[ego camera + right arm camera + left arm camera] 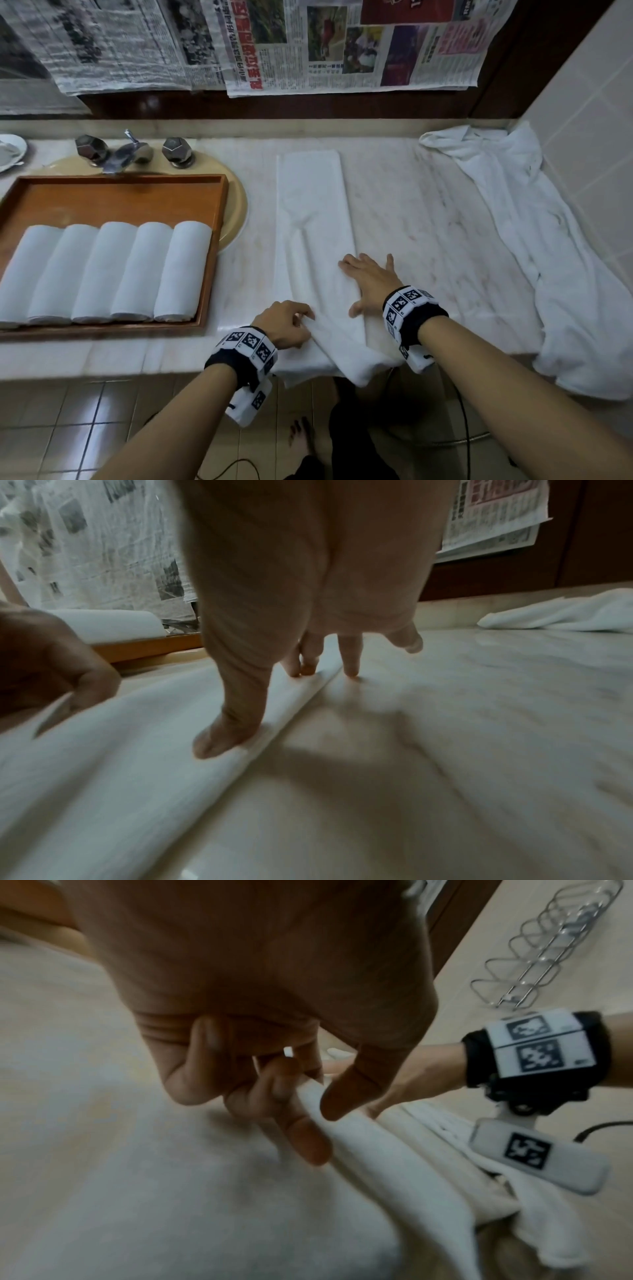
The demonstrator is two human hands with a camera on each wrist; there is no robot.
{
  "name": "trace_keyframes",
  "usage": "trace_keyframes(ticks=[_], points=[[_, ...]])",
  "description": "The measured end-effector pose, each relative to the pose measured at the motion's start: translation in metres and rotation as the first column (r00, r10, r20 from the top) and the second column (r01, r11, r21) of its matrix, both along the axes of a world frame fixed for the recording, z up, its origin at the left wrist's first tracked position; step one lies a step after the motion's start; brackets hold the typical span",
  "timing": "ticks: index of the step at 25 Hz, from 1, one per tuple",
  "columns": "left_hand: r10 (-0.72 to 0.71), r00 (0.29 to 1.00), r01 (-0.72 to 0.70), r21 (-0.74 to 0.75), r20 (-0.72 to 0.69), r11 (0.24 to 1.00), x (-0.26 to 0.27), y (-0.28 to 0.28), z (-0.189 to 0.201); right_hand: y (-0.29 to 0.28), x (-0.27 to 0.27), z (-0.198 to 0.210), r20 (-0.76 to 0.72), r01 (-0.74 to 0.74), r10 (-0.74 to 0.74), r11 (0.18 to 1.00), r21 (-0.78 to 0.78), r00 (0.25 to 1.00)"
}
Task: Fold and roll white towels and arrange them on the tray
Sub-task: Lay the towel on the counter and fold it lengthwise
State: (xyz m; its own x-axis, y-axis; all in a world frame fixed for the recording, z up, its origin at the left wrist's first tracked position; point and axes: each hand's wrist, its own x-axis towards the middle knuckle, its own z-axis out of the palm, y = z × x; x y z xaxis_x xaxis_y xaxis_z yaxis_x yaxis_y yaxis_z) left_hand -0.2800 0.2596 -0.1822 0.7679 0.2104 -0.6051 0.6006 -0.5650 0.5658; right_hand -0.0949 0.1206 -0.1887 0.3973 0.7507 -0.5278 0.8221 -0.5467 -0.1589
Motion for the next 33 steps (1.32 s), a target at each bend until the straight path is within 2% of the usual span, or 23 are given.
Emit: trace_keyframes(ticks=[3, 5, 9, 12, 18, 22, 26, 28, 33], points=[[-0.111, 0.992, 0.114, -0.054, 0.065, 0.992, 0.004, -0.033, 0.007, -0.001, -0.004, 0.003, 0.011, 0.031, -0.031, 0.999, -0.019, 0.999], [-0.111, 0.99, 0.117, -0.071, 0.083, 0.991, 0.0, -0.04, 0.005, -0.003, -0.006, 0.004, 0.016, 0.03, -0.03, 0.998, -0.046, 0.999], [-0.026, 0.999, 0.03, -0.108, 0.034, 0.994, -0.02, -0.022, -0.001, -0.002, -0.012, 0.006, 0.038, 0.015, -0.012, 0.997, -0.079, 0.999], [0.062, 0.996, -0.05, -0.188, 0.062, 0.981, -0.029, -0.028, -0.001, -0.003, -0.017, 0.005, 0.037, 0.016, -0.012, 0.996, -0.088, 0.999], [0.228, 0.97, -0.216, -0.139, 0.085, 0.967, -0.051, -0.02, 0.0, -0.011, -0.023, 0.001, -0.02, 0.097, -0.099, 0.993, -0.063, 0.995], [0.245, 0.968, -0.239, -0.096, 0.061, 0.966, -0.054, -0.02, -0.003, -0.013, -0.025, -0.001, -0.062, 0.133, -0.136, 0.99, -0.047, 0.989], [0.323, 0.943, -0.32, -0.052, 0.076, 0.946, -0.059, -0.018, -0.006, -0.014, -0.025, -0.004, -0.079, 0.155, -0.157, 0.987, -0.035, 0.984], [0.348, 0.934, -0.342, -0.083, 0.08, 0.936, -0.06, -0.019, -0.003, -0.016, -0.024, -0.006, -0.083, 0.164, -0.165, 0.986, -0.018, 0.983], [0.484, 0.875, -0.482, -0.155, -0.024, 0.863, -0.069, -0.018, -0.006, -0.017, -0.028, -0.006, -0.124, 0.21, -0.209, 0.978, -0.009, 0.97]])
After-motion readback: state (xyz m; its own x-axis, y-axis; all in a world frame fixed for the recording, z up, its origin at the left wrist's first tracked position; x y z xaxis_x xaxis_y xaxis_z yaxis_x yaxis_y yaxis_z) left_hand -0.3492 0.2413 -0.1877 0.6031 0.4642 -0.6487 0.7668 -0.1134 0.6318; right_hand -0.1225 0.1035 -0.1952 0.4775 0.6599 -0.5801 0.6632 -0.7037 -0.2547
